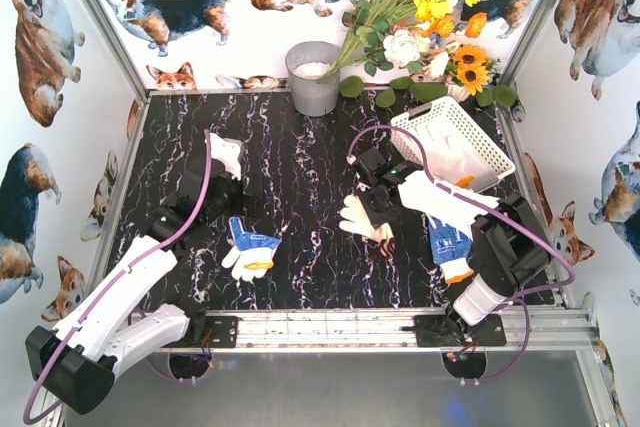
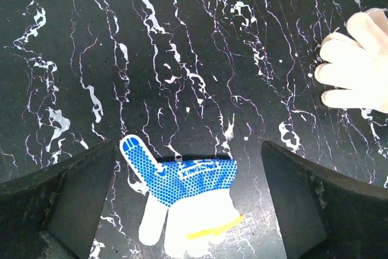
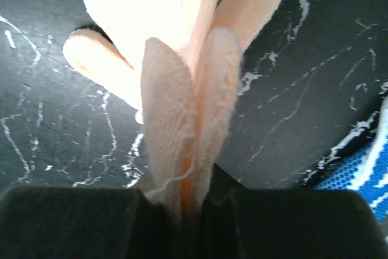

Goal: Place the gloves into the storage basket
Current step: Pick up the glove from the center of the board.

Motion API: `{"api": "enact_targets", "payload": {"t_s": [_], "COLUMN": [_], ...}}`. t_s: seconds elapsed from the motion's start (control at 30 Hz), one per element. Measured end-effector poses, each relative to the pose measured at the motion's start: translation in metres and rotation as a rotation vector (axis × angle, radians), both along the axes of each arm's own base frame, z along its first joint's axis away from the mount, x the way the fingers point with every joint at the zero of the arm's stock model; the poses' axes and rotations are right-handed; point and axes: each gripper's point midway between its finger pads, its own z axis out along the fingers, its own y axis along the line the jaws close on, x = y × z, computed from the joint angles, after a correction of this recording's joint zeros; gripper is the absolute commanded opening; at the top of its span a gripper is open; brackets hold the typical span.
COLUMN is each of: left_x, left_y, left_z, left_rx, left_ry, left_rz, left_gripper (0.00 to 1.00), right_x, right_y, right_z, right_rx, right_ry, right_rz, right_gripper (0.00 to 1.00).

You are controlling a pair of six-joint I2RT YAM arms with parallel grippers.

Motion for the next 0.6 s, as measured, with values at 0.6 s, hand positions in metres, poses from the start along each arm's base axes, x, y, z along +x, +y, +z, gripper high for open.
{"api": "enact_targets", "payload": {"t_s": [0.6], "left_x": [0.000], "left_y": [0.002], "left_z": [-0.012], "left_rx": [0.012], "left_ry": [0.031], "left_rz": [0.008], "left_gripper": [1.00], "right_x": [0.052], "right_y": [-0.070], "right_z": [0.035], "right_rx": [-0.022], "right_ry": [-0.117], "right_rz": [-0.046], "right_gripper": [0.00]}}
